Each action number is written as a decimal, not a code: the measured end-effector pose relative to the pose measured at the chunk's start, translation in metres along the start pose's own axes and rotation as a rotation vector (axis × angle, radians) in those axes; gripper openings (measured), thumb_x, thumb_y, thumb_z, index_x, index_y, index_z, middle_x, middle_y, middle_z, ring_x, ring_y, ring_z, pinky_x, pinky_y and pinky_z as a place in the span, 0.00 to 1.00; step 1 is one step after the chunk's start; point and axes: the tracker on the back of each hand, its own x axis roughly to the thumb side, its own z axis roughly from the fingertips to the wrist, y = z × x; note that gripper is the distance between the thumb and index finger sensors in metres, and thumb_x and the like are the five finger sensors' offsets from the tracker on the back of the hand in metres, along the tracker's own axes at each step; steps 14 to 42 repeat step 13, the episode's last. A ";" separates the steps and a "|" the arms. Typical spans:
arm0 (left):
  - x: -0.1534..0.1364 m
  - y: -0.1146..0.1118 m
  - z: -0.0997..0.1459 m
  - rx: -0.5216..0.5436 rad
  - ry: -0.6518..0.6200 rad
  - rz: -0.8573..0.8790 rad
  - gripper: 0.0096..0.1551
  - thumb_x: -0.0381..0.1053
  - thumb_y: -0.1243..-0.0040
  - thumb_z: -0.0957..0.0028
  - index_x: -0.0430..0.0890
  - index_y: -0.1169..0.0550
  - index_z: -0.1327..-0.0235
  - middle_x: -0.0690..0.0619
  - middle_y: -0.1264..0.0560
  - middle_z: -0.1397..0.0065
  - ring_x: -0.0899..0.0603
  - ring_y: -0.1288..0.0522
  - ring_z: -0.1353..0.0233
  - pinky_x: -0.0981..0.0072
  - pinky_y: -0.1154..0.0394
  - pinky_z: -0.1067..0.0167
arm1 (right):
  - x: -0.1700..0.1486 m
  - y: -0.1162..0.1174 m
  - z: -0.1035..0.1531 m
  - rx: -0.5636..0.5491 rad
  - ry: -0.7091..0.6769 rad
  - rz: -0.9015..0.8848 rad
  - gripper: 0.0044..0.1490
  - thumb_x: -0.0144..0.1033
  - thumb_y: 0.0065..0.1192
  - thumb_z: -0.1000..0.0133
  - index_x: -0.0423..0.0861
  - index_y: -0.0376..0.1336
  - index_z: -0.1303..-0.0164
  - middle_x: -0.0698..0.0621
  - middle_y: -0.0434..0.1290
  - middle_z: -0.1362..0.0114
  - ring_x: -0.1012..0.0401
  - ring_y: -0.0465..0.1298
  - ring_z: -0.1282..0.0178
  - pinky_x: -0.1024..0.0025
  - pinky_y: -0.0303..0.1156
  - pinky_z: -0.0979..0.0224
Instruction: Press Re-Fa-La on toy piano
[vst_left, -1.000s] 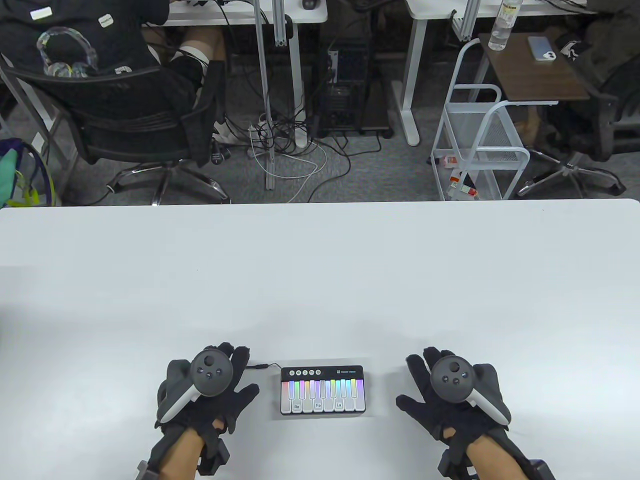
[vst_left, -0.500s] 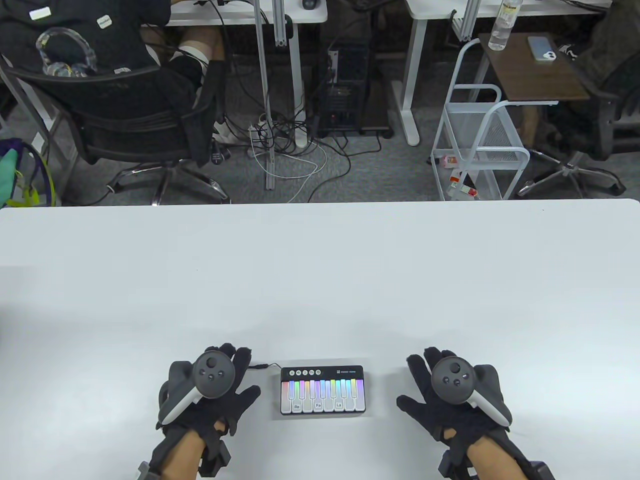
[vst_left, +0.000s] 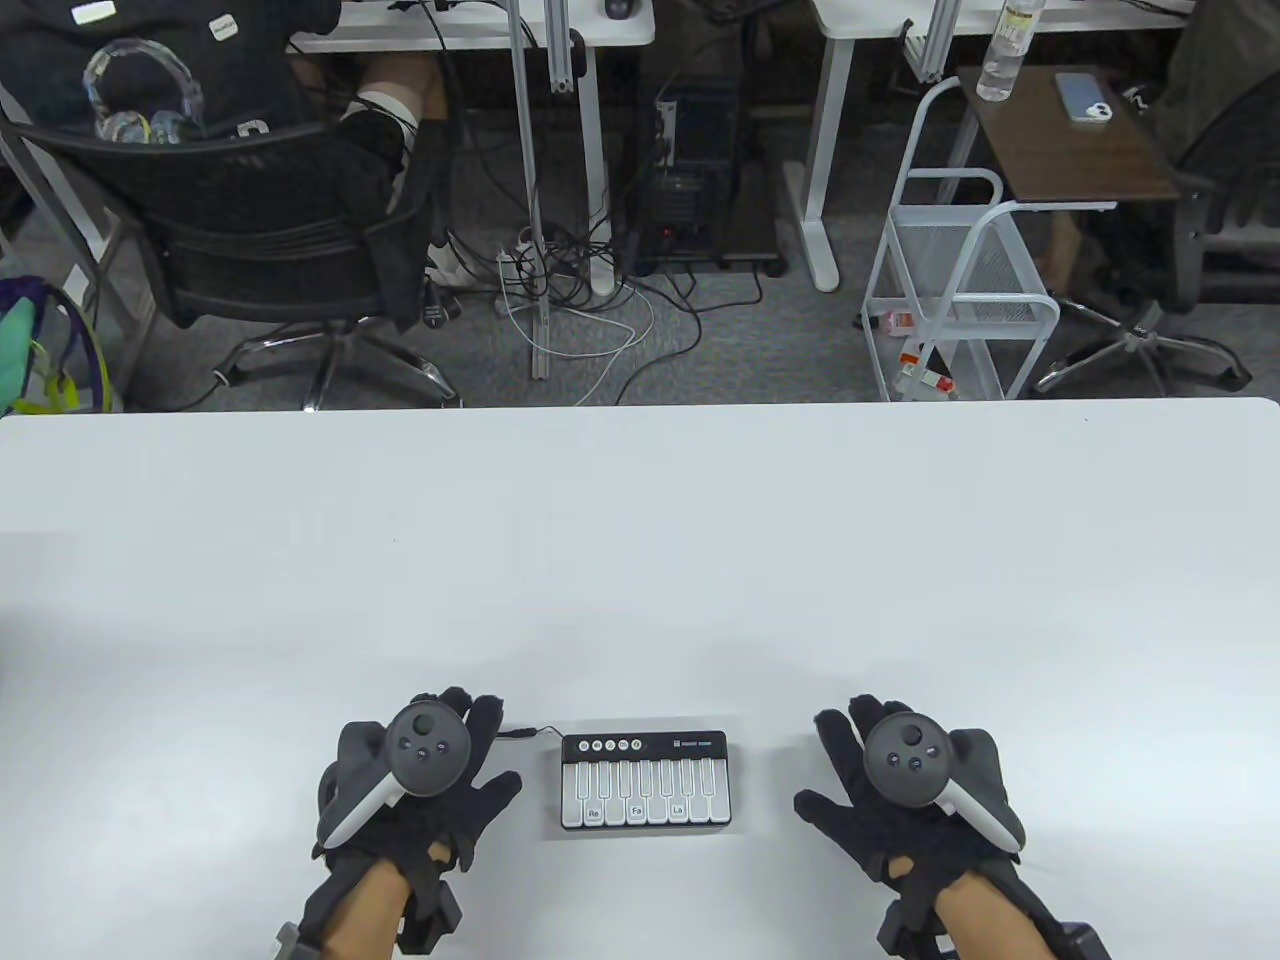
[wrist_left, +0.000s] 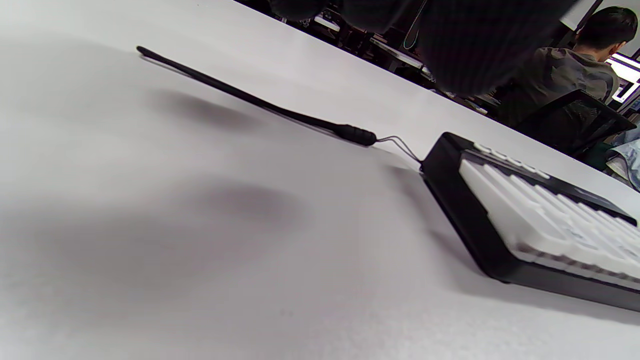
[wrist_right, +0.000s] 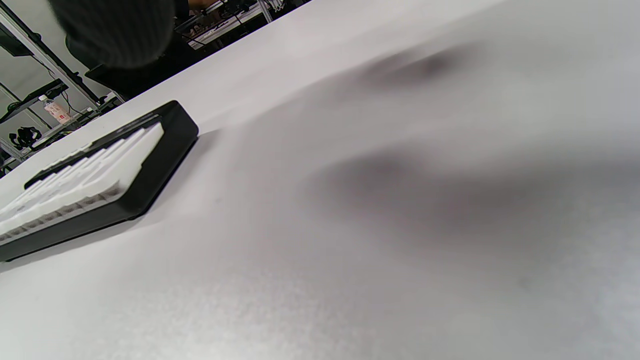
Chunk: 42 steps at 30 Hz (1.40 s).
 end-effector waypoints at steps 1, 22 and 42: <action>0.000 0.000 0.000 0.000 0.000 0.000 0.48 0.67 0.43 0.50 0.53 0.46 0.21 0.46 0.53 0.15 0.31 0.54 0.17 0.32 0.50 0.26 | 0.000 0.000 0.000 0.001 0.000 0.000 0.54 0.61 0.57 0.51 0.50 0.41 0.22 0.43 0.31 0.17 0.38 0.31 0.17 0.33 0.32 0.24; 0.000 -0.001 0.000 -0.006 -0.001 0.003 0.48 0.68 0.43 0.50 0.53 0.46 0.21 0.46 0.53 0.15 0.31 0.54 0.17 0.32 0.50 0.26 | 0.000 0.000 0.000 0.004 0.003 0.000 0.54 0.61 0.57 0.51 0.50 0.40 0.22 0.43 0.31 0.17 0.38 0.31 0.17 0.33 0.32 0.24; 0.000 -0.001 0.000 -0.006 -0.001 0.003 0.48 0.68 0.43 0.50 0.53 0.46 0.21 0.46 0.53 0.15 0.31 0.54 0.17 0.32 0.50 0.26 | 0.000 0.000 0.000 0.004 0.003 0.000 0.54 0.61 0.57 0.51 0.50 0.40 0.22 0.43 0.31 0.17 0.38 0.31 0.17 0.33 0.32 0.24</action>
